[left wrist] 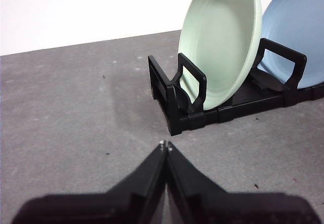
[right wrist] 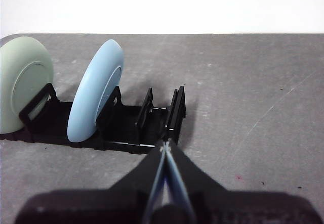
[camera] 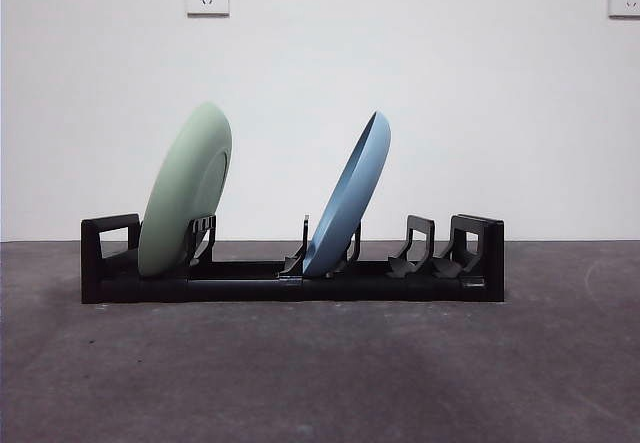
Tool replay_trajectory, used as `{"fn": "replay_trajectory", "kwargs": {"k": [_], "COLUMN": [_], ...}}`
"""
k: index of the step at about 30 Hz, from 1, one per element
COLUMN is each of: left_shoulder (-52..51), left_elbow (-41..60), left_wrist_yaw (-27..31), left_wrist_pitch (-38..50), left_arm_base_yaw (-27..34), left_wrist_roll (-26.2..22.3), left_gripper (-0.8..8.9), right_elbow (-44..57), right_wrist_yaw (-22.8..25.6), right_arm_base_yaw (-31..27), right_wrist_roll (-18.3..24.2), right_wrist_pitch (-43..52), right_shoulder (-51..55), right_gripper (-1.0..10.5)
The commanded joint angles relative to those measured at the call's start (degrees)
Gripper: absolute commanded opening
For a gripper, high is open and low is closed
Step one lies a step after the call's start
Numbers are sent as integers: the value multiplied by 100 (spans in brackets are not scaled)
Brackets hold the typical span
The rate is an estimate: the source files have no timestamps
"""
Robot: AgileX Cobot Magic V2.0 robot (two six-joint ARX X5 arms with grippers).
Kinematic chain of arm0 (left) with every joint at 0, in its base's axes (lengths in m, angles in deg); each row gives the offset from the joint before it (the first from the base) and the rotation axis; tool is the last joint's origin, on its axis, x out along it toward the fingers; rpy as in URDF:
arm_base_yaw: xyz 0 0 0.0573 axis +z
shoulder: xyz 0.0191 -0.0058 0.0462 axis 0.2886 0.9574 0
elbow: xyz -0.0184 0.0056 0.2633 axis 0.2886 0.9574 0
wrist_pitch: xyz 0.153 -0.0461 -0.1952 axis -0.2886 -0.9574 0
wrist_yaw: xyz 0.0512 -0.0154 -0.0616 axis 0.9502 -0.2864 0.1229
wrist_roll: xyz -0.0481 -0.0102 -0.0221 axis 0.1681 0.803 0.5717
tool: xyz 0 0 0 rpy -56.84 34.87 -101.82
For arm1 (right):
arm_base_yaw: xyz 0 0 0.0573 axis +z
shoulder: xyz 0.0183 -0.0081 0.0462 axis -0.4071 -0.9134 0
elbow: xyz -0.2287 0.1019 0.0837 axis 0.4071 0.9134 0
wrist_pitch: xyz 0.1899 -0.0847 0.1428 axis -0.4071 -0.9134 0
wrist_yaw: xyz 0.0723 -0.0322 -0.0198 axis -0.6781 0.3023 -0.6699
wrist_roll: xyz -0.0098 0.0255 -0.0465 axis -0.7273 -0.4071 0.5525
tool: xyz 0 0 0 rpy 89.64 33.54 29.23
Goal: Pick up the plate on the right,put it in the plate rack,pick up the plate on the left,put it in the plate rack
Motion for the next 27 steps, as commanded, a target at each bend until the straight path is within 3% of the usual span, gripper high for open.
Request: {"fn": "replay_trajectory", "kwargs": {"k": [1, 6, 10, 15, 21, 27], "left_shoulder": [-17, -17, -17, -17, -17, -17], "left_elbow": [83, 83, 83, 83, 83, 83], "left_wrist_yaw": [-26, -26, -26, -26, -28, -26], "left_wrist_pitch": [13, 13, 15, 15, 15, 15], "left_arm_base_yaw": [24, 24, 24, 24, 24, 24], "left_wrist_roll": [42, 42, 42, 42, 42, 42], "left_gripper": [-3, -3, -3, -3, -3, -3], "right_elbow": [48, 118, 566, 1711, 2903, 3580], "right_wrist_yaw": [57, 116, -319, -953, -1078, -1075], "right_arm_base_yaw": [9, -269, -962, -1755, -1980, -1980], "right_wrist_roll": [625, 1320, 1309, 1309, 1130, 817], "right_wrist_pitch": [11, -44, 245, 1556, 2634, 2739], "right_shoulder": [13, 278, 787, 1650, 2229, 2413], "right_gripper": [3, 3, 3, 3, 3, 3]}}
